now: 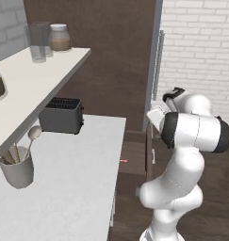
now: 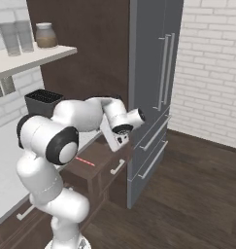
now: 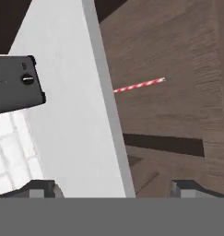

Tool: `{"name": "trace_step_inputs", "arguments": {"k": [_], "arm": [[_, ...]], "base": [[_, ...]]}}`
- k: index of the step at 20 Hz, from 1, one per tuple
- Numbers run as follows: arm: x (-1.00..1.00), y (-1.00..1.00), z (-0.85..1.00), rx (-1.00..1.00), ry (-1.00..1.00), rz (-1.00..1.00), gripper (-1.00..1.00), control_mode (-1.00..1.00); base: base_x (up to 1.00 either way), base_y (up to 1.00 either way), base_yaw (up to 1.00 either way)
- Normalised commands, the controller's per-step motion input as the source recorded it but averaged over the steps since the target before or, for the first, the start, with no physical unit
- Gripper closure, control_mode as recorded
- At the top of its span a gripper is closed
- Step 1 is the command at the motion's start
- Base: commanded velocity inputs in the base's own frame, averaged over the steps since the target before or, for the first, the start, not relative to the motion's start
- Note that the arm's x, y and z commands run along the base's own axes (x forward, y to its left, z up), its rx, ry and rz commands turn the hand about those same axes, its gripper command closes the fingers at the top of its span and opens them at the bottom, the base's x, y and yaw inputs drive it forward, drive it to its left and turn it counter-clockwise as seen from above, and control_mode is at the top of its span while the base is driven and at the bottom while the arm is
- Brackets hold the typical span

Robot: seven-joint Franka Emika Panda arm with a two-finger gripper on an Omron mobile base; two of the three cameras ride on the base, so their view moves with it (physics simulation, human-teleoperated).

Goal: Take a straw from the drawer in front and place it inside the glass cup on the dining counter.

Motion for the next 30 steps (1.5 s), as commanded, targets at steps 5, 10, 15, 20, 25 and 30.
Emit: {"name": "trace_step_inputs", "arguments": {"k": [5, 10, 15, 20, 25, 30], "arm": [[0.27, 0.56, -0.10, -0.28, 0.37, 0.00, -1.00, -1.00], [0.14, 0.17, -0.23, -0.13, 0.18, 0.00, -1.00, -1.00], [0.12, 0.00, -0.41, -0.01, 0.01, 0.00, -1.00, -1.00], [0.25, 0.02, -0.35, 0.00, 0.00, 0.00, -1.00, -1.00], [0.24, 0.12, -0.34, -0.03, 0.00, -0.01, -1.00, -1.00], [0.16, 0.05, -0.44, -0.06, 0.00, 0.00, -1.00, -1.00]], "base": [[0.00, 0.00, 0.00], [0.00, 0.00, 0.00], [0.00, 0.00, 0.00], [0.00, 0.00, 0.00], [0.00, 0.00, 0.00], [0.00, 0.00, 0.00]]}}
